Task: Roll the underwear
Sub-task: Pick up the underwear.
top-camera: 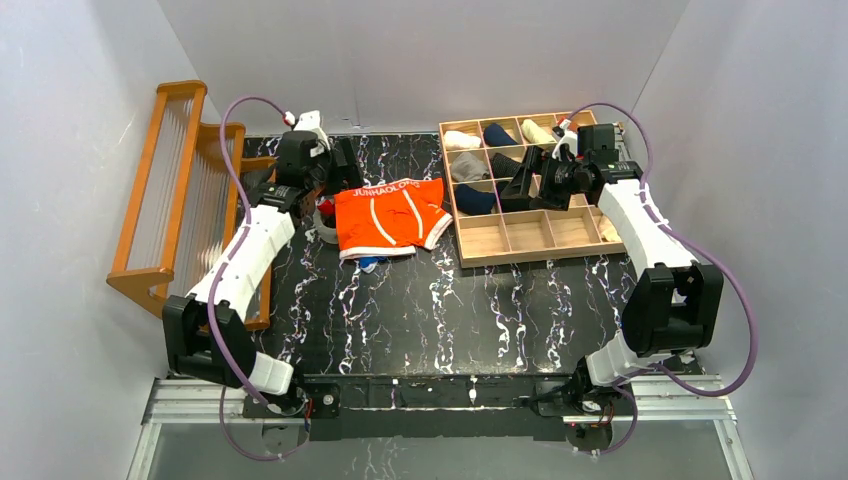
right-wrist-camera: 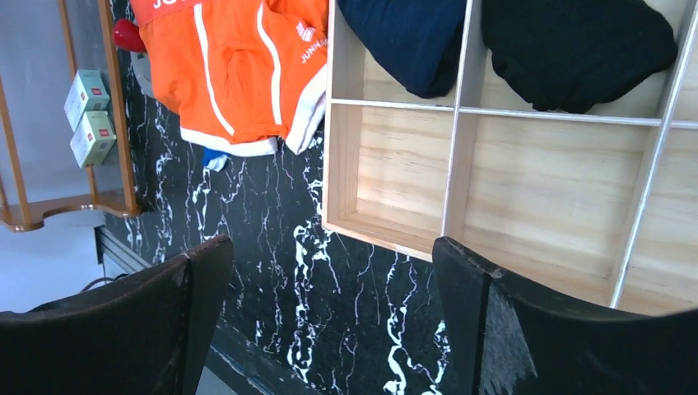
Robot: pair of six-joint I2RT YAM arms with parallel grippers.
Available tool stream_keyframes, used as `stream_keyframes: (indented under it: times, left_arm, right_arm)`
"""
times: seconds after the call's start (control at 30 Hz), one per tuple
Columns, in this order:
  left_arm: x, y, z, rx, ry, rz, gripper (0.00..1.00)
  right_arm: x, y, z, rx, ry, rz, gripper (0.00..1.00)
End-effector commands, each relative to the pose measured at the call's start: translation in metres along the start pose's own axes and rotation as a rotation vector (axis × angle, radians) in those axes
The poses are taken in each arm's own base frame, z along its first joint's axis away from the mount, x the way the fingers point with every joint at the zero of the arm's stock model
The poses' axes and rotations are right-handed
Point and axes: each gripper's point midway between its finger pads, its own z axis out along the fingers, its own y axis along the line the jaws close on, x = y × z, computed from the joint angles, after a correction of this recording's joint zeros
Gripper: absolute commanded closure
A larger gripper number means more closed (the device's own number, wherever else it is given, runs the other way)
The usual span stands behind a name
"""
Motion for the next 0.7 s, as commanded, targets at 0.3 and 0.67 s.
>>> stream_keyframes:
  times: [0.3,0.67]
  left_arm:
    - [0.078,-0.004,-0.024,0.075,0.220,-0.169,0.02]
    - [0.164,-0.006,0.018,0.089,0.490,-0.182,0.02]
  right_arm:
    - [0.010,0.036,0.005,-0.258,-0.004,0.219,0.01]
    - [0.017,0.042,0.012,-0.280,0.064,0.187,0.01]
